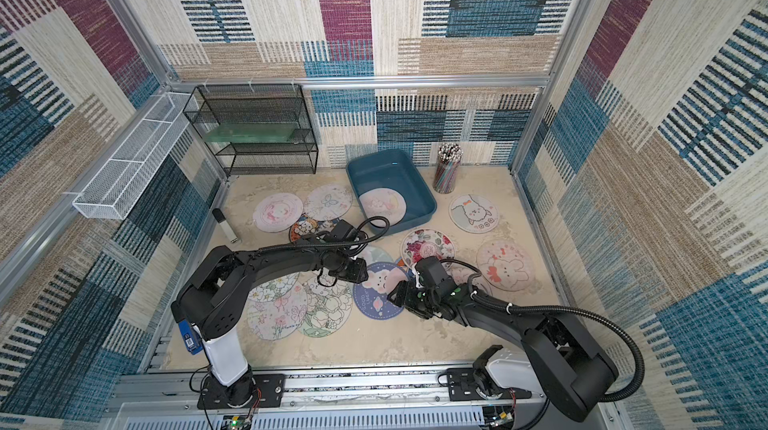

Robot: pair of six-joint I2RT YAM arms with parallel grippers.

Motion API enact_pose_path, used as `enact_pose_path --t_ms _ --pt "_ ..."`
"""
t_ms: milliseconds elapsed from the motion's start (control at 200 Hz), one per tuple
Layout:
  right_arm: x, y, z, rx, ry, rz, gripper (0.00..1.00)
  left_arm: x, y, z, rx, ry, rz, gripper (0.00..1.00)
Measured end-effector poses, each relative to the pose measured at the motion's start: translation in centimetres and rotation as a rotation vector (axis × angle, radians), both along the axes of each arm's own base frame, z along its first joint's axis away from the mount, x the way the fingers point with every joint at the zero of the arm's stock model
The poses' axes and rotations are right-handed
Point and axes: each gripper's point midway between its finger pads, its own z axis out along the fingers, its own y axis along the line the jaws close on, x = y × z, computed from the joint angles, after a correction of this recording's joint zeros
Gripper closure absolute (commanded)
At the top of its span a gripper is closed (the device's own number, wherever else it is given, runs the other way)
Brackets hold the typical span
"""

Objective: Put the coasters into the storage box
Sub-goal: Pick up the coaster from the coaster.

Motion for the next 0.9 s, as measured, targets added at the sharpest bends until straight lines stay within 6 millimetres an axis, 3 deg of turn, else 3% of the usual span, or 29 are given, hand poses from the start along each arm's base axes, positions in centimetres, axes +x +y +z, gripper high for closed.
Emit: enact_pose_path --t_ms 120,496,901 --pt "0.4 0.3 0.0 0.005 -0.004 0.002 0.33 0.0 0.0 0.0 0.000 0.000 0.000 0.60" --pt "1.0 0.8 -0.8 -0.016 0.014 0.014 0.61 0.0 -0.1 0.0 0.007 0.006 -0.004 0.60" --pt "1.1 0.6 -0.4 -0.049 0.016 0.036 0.80 0.1 -0.1 0.2 0.005 0.003 -0.004 0.60"
